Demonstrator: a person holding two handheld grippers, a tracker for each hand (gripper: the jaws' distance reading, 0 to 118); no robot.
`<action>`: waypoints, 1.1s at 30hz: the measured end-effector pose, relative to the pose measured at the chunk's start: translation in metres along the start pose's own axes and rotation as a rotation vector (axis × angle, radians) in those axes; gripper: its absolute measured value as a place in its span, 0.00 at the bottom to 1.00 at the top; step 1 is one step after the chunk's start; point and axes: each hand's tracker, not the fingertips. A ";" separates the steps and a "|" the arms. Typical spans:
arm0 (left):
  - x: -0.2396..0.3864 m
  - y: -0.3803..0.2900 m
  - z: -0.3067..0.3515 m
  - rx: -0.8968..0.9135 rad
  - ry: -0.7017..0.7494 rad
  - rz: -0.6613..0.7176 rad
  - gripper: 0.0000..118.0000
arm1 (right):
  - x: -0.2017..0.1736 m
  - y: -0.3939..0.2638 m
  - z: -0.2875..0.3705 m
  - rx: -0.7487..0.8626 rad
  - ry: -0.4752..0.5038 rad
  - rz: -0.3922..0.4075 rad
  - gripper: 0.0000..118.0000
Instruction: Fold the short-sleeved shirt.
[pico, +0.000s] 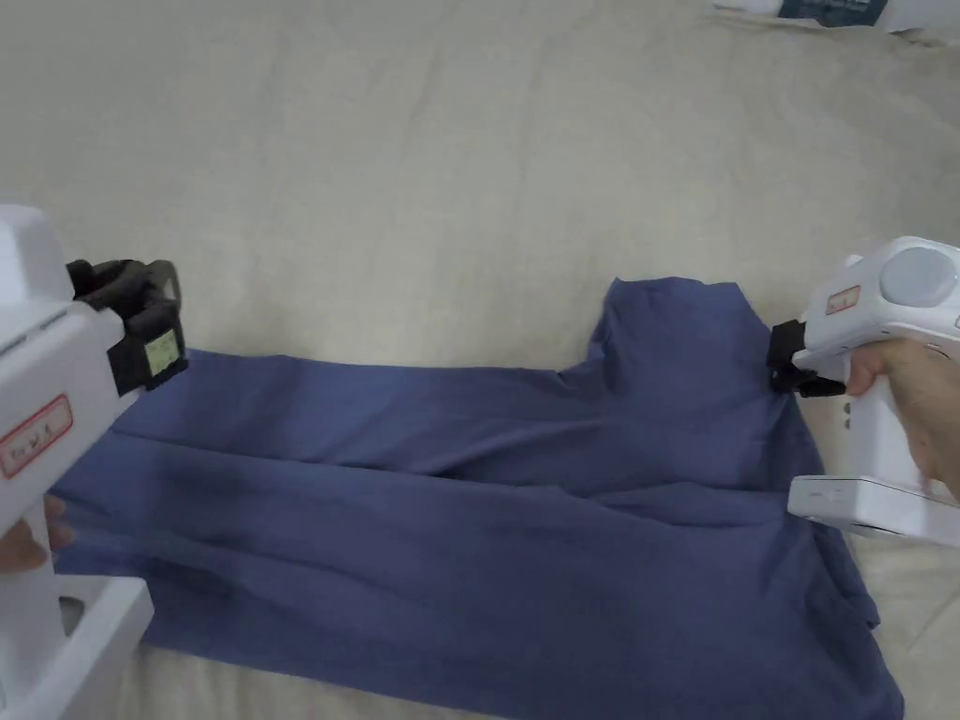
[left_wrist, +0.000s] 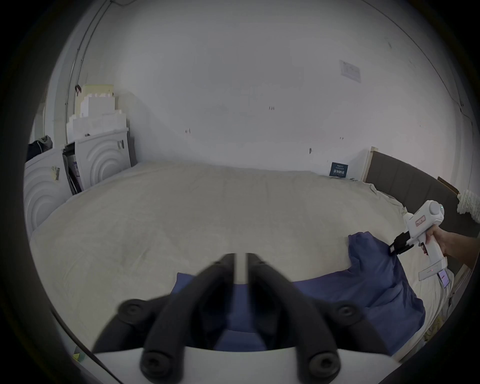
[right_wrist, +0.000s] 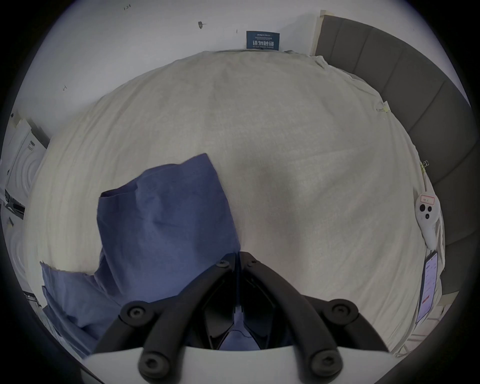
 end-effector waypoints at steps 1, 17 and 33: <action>-0.007 0.006 -0.007 -0.026 0.000 0.018 0.60 | -0.002 0.000 0.004 0.009 0.016 -0.001 0.01; -0.102 0.022 -0.173 -0.656 0.076 0.005 1.00 | -0.014 -0.002 0.027 0.054 0.003 0.046 0.01; -0.094 -0.001 -0.186 -0.639 0.050 0.018 0.00 | -0.018 -0.007 0.026 0.054 0.002 0.043 0.01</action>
